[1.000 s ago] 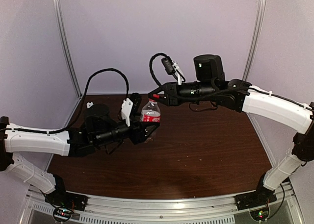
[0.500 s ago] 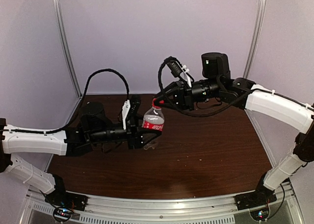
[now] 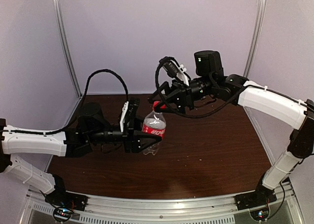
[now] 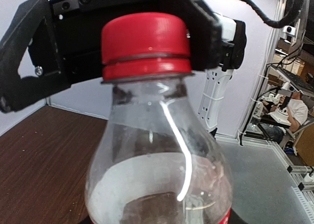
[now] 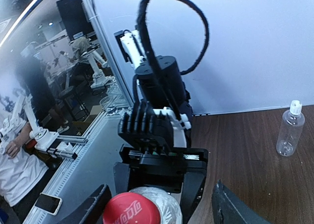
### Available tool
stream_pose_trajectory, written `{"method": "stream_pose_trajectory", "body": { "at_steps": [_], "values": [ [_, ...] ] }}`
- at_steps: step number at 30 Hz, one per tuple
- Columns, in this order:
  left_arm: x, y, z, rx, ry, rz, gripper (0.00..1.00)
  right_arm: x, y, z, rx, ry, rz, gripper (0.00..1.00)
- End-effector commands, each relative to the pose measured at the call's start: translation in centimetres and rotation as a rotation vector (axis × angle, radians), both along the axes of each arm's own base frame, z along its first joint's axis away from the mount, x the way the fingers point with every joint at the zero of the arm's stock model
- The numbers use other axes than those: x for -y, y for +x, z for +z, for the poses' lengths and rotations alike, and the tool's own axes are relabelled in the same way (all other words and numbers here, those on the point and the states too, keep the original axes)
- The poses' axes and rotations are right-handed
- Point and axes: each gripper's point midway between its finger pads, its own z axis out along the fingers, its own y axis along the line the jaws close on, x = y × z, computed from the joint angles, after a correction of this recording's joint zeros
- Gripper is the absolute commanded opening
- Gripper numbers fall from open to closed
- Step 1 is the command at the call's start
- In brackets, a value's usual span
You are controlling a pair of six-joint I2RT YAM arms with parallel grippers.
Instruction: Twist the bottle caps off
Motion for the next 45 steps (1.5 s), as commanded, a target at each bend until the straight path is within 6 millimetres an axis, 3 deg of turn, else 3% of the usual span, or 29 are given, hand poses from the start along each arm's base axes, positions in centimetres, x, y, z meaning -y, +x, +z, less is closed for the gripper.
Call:
{"method": "stream_pose_trajectory", "body": {
  "at_steps": [1,8,12,18,25,45],
  "values": [
    [-0.6,1.6,1.4,0.066,-0.026,0.141,0.29,0.7,2.3,1.2,-0.037,-0.005,-0.218,0.74],
    [-1.0,4.0,0.4,0.071,0.008,0.276,0.29,2.9,4.2,4.0,-0.103,0.032,-0.479,0.89],
    [-0.9,4.9,-0.1,0.057,0.022,0.324,0.29,3.9,6.4,4.9,-0.166,0.047,-0.669,0.91],
    [-1.2,6.4,-0.3,0.053,0.052,0.403,0.29,3.6,8.2,4.0,-0.215,0.030,-0.839,0.93],
    [-1.4,7.3,-0.5,0.057,0.076,0.455,0.30,1.2,8.3,1.6,-0.218,-0.066,-0.856,0.92],
    [-2.2,8.1,0.0,0.094,0.094,0.519,0.30,-1.4,6.4,-1.2,-0.241,-0.121,-0.747,0.58]
  ]
}}
